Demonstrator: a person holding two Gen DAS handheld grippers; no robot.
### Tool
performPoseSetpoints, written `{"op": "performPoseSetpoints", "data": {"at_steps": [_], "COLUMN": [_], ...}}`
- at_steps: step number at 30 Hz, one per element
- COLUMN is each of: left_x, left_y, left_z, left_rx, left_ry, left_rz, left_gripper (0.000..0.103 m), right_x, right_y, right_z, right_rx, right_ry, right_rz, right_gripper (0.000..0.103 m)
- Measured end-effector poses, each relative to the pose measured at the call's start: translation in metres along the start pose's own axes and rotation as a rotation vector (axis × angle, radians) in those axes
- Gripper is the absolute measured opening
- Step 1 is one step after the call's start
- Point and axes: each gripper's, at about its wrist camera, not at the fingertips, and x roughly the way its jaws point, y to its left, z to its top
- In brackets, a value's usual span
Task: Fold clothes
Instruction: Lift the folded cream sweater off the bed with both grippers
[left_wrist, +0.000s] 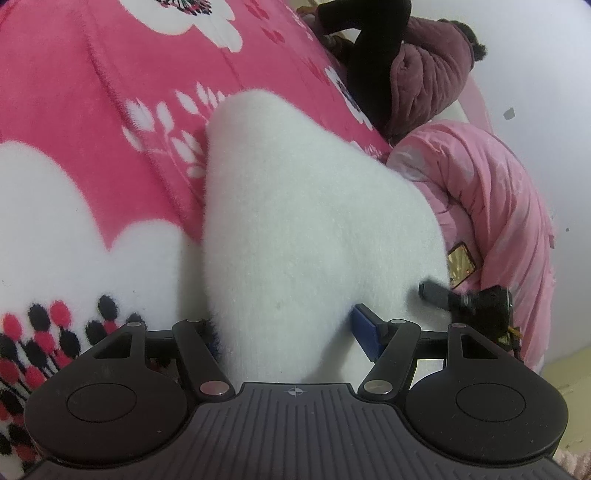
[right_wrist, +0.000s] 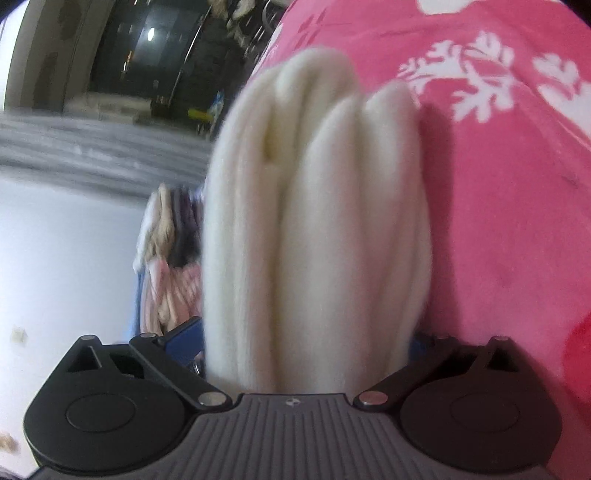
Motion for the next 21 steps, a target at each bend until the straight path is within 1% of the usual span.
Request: {"op": "performPoseSetpoints", "data": {"at_steps": [1, 3, 4, 7, 10, 13, 16, 19, 21], "left_x": [-0.001, -0.003, -0.004, -0.006, -0.009, -0.012, -0.015, -0.021, -0.027], "left_y": [-0.004, -0.012, -0.016, -0.028, -0.039, -0.049, -0.056, -0.061, -0.065], "left_z": [-0.001, -0.002, -0.003, -0.005, -0.007, -0.010, -0.011, -0.010, -0.009], "left_rx": [0.014, 0.043, 0.057, 0.093, 0.126, 0.157, 0.169, 0.174, 0.178], "left_ry": [-0.006, -0.017, -0.021, -0.033, -0.047, -0.060, -0.072, -0.087, -0.098], "left_rz": [0.011, 0.034, 0.046, 0.081, 0.109, 0.126, 0.125, 0.118, 0.117], "left_gripper": [0.061, 0.054, 0.052, 0.046, 0.042, 0.040, 0.039, 0.039, 0.039], "right_x": [-0.001, -0.005, -0.007, -0.010, -0.013, 0.003, 0.002, 0.003, -0.006], "right_y": [-0.002, 0.000, 0.002, 0.013, 0.028, 0.051, 0.060, 0.075, 0.078], "right_z": [0.000, -0.007, -0.010, -0.016, -0.020, -0.017, -0.015, -0.016, -0.021], "right_rx": [0.011, -0.001, -0.008, -0.046, -0.111, -0.166, -0.215, -0.234, -0.247], "right_ry": [-0.011, -0.024, -0.031, -0.057, -0.080, -0.098, -0.113, -0.132, -0.144], "right_rz": [-0.006, -0.022, -0.031, -0.065, -0.104, -0.129, -0.135, -0.131, -0.130], "right_gripper": [0.088, 0.082, 0.078, 0.072, 0.069, 0.067, 0.066, 0.066, 0.066]}}
